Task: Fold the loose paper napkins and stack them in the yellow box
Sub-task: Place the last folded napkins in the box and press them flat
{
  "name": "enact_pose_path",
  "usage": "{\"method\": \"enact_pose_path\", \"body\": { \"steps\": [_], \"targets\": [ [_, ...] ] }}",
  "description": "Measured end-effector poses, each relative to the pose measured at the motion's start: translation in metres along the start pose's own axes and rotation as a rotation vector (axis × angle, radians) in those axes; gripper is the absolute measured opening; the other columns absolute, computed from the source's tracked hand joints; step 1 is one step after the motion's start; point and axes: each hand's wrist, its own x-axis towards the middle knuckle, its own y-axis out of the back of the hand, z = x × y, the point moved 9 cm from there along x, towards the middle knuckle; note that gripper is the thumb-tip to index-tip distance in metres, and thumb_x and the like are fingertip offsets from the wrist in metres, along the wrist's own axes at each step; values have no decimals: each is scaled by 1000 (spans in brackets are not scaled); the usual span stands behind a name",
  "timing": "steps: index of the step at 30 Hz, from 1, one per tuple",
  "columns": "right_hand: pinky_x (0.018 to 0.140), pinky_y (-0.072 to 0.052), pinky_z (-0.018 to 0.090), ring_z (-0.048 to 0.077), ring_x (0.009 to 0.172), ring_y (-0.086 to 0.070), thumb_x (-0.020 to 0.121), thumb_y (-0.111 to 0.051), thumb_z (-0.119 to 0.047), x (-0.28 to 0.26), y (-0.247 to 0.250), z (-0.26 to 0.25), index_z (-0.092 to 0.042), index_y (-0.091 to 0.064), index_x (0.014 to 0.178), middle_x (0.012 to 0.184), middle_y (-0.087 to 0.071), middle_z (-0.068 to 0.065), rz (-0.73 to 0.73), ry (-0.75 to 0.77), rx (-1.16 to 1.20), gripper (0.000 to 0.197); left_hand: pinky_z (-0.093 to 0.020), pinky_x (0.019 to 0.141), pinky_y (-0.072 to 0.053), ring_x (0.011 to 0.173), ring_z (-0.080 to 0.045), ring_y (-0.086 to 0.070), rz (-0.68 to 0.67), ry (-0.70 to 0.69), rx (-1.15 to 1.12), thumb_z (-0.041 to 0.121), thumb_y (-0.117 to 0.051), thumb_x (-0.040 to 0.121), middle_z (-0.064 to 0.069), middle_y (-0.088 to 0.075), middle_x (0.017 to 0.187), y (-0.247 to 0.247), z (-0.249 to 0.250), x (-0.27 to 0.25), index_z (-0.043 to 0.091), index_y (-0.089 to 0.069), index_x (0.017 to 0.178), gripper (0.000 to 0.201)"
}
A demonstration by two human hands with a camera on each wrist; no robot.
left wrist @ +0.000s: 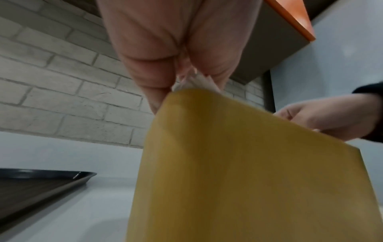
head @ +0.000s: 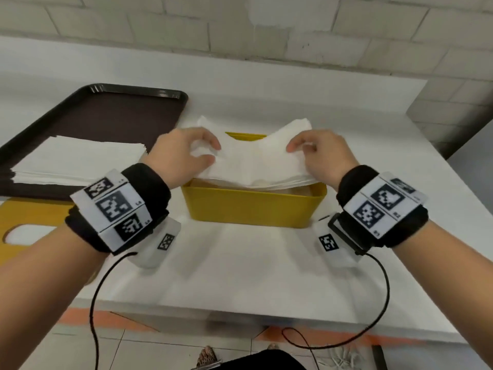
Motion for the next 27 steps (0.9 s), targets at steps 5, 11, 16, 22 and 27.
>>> {"method": "enact_pose_path", "body": {
  "steps": [5, 11, 16, 22, 27],
  "targets": [
    [90, -30, 20, 23, 124, -40, 91, -54, -15, -1, -33, 3, -10, -50, 126, 137, -40, 11, -237, -25, -206, 35, -18, 79, -30, 106, -18, -47, -182, 81, 272, 21, -65, 85, 2, -44, 100, -20, 3, 8, 19, -64, 111, 26],
    [87, -38, 23, 26, 119, -43, 93, -45, -6, -5, -46, -1, -2, -49, 125, 130, -43, 17, -400, 13, -499, 32, -28, 85, -40, 113, -24, -48, -368, 139, 498, 25, -72, 80, -6, -48, 124, -36, -4, 11, 23, -53, 127, 50],
    [102, -28, 34, 33, 129, -21, 87, -52, -12, -4, -43, -17, -16, -50, 127, 138, -25, 14, -326, 164, -735, 40, -32, 95, -36, 119, -26, -30, -375, -88, 842, 35, -68, 82, -4, -34, 119, -45, 22, 12, 34, -50, 129, 50],
    [102, -37, 33, 24, 128, -39, 95, -48, -29, -12, -64, -19, -28, -34, 141, 143, -40, 3, -625, 239, -622, 49, -37, 108, -31, 130, -22, -34, -596, -116, 686, 38, -46, 95, 1, -38, 143, -66, 19, 7, 39, -43, 135, 40],
    [99, -39, 32, 25, 127, -41, 96, -46, -29, -12, -78, -12, -29, -23, 146, 143, -41, 4, -725, 327, -812, 55, -31, 110, -28, 135, -21, -33, -794, -45, 760, 40, -37, 98, 2, -32, 151, -77, 5, 3, 43, -30, 141, 43]
  ]
}}
